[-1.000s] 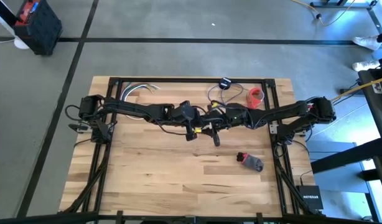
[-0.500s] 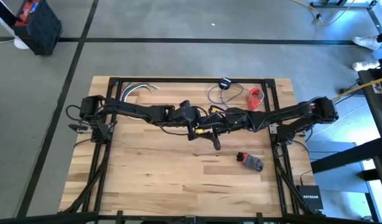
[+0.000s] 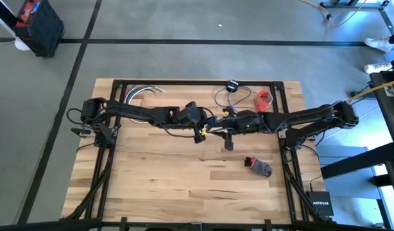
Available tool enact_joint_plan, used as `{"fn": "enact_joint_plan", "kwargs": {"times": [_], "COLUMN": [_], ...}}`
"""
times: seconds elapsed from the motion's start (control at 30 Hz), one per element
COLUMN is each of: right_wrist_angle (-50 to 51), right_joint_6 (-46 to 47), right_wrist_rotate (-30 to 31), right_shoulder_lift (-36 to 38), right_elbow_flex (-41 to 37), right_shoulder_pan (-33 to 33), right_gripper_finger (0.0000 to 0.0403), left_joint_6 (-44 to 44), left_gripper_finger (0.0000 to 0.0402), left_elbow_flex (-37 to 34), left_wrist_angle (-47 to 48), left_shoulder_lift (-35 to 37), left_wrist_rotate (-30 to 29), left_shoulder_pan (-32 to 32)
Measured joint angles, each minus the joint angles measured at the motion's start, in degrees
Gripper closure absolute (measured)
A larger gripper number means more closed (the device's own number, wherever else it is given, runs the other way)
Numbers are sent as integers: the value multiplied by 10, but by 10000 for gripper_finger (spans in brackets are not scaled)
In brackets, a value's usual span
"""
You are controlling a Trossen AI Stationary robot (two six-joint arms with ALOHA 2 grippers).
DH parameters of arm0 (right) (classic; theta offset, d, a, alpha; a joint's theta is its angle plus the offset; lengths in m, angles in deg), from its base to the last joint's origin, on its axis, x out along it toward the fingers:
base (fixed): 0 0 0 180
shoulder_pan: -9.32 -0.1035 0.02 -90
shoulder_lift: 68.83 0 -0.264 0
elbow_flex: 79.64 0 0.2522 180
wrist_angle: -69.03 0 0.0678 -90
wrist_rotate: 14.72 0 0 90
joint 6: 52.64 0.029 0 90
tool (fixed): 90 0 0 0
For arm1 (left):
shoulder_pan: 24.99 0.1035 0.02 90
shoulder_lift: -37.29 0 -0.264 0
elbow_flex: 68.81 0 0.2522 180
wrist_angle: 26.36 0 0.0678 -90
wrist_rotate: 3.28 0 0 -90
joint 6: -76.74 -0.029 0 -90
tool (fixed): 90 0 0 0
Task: Coil cords
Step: Coil the blue wire onto the spool
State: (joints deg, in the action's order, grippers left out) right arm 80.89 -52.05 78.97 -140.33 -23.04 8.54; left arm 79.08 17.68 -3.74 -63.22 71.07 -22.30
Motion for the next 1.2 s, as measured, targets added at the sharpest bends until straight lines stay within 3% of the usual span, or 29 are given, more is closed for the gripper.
{"fn": "enact_joint_plan", "kwargs": {"times": [0.13, 0.2, 0.47, 0.63, 0.77, 0.9, 1.07, 1.2], "right_wrist_angle": [45, 77, 274, 339, 237, -5, -294, -348], "right_joint_6": [8, 11, 16, 27, 18, -9, -25, -26], "right_wrist_rotate": [-92, -101, 38, 99, 113, 112, 85, 94], "right_shoulder_lift": [2, 2, 49, 54, 54, 41, -29, -99], "right_elbow_flex": [0, 0, 1, -2, -61, -161, -243, -237], "right_shoulder_pan": [0, -4, -3, -3, -3, -3, 2, 15], "right_gripper_finger": [269, 269, 269, 269, 269, 269, 269, 269], "left_joint_6": [-6, -8, -35, -37, -37, -37, -38, -38], "left_gripper_finger": [400, 400, 400, 400, 400, 400, 400, 400], "left_elbow_flex": [0, -1, -1, -1, -2, -2, -2, -2], "left_wrist_angle": [1, 3, 54, 72, 74, 76, 74, 67], "left_shoulder_lift": [0, 0, 4, 9, 11, 11, 11, 11], "left_wrist_rotate": [1, 0, -1, -2, -2, -2, -2, -2], "left_shoulder_pan": [-1, -1, -7, -9, -9, -9, -9, -9]}}
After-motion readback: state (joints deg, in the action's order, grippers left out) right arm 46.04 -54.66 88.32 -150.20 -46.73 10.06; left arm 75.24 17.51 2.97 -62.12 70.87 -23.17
